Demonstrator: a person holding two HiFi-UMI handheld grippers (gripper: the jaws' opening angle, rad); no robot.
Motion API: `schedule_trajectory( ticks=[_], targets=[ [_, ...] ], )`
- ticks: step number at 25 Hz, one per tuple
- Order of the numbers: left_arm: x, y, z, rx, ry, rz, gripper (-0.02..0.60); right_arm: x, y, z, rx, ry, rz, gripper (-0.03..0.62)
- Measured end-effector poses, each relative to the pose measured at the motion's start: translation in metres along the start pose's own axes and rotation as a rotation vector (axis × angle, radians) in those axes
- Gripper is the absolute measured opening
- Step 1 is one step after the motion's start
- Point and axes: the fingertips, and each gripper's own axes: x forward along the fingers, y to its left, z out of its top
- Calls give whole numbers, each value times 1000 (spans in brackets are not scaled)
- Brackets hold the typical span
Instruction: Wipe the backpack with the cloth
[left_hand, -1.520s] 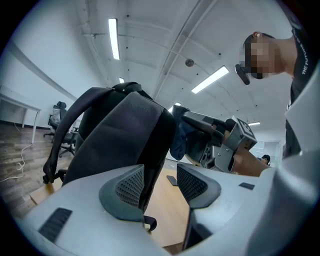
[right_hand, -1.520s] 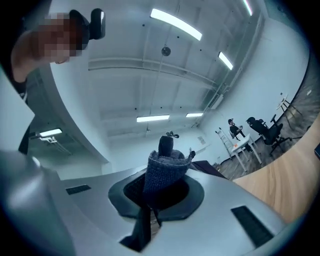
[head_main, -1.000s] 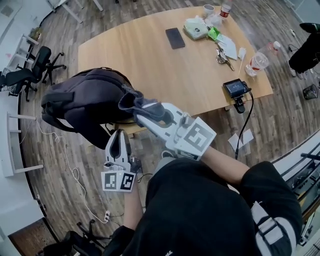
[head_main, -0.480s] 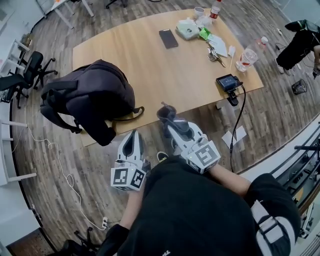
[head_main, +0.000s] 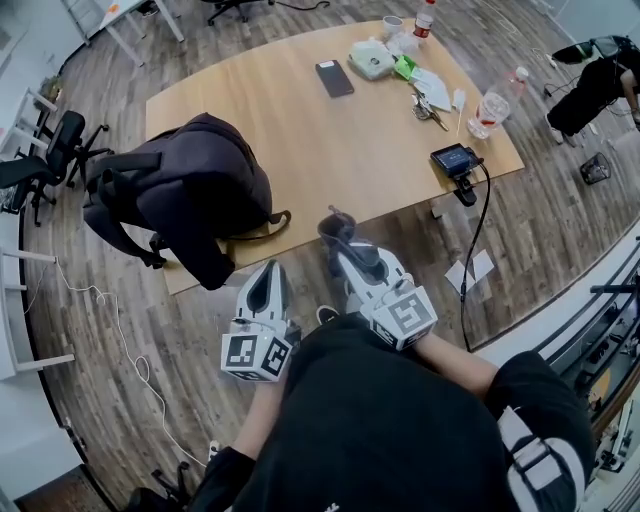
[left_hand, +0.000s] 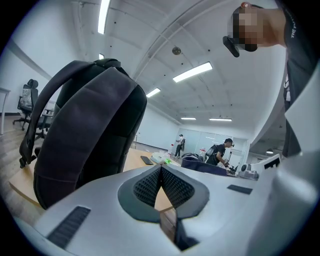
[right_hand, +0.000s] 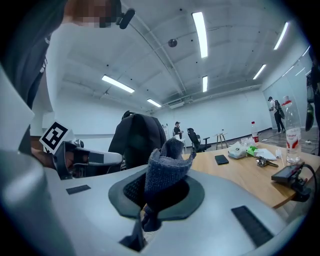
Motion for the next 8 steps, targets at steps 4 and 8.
schedule_trajectory(
  ticks=[4,8],
  targets=[
    [-4,3,0,-4,-4,4,17,1,3,-1,0,3,1,34],
    [-7,6,0,-7,-8,13,17,2,7,-3,-1,11,4,34]
  ],
)
